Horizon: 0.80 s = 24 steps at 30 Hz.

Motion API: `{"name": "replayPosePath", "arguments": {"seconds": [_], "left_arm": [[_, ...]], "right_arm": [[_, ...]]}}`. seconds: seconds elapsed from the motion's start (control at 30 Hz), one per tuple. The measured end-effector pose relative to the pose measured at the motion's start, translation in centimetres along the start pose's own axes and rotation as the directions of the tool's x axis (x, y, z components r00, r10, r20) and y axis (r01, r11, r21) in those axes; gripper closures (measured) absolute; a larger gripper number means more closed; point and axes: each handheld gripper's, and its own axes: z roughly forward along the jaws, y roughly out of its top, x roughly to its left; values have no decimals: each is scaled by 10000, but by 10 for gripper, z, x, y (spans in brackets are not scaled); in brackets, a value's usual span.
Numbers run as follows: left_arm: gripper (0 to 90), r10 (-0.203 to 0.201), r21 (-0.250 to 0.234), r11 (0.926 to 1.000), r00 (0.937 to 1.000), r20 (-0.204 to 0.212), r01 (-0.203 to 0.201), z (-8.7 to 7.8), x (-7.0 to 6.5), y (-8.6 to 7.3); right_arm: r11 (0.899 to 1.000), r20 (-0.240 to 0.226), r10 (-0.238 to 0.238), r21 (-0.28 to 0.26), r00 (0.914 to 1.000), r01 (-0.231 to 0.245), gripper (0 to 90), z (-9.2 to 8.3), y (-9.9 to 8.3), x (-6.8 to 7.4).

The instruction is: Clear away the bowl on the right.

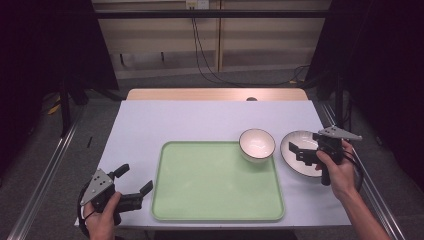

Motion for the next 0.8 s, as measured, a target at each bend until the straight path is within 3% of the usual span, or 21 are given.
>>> {"name": "replayPosePath", "arguments": {"seconds": [0.27, 0.37, 0.47, 0.8], "left_arm": [[9, -33, 32, 10000, 10000, -4, 33, 1, 0, 0], [9, -20, 60, 10000, 9999, 134, 19, 1, 0, -1], [10, -15, 65, 10000, 10000, 87, 14, 2, 0, 0], [10, 3, 101, 9999, 10000, 7, -3, 3, -1, 0]], "right_arm": [[9997, -46, 167, -178, 9999, -168, 30, -20, -10, 2], [9997, -140, 197, -162, 9997, -199, 30, -29, -16, 4], [9986, -566, 523, -17, 9970, -525, 24, -37, -20, 6], [9978, -721, 663, 23, 9952, -663, 23, -58, -36, 15]]}}
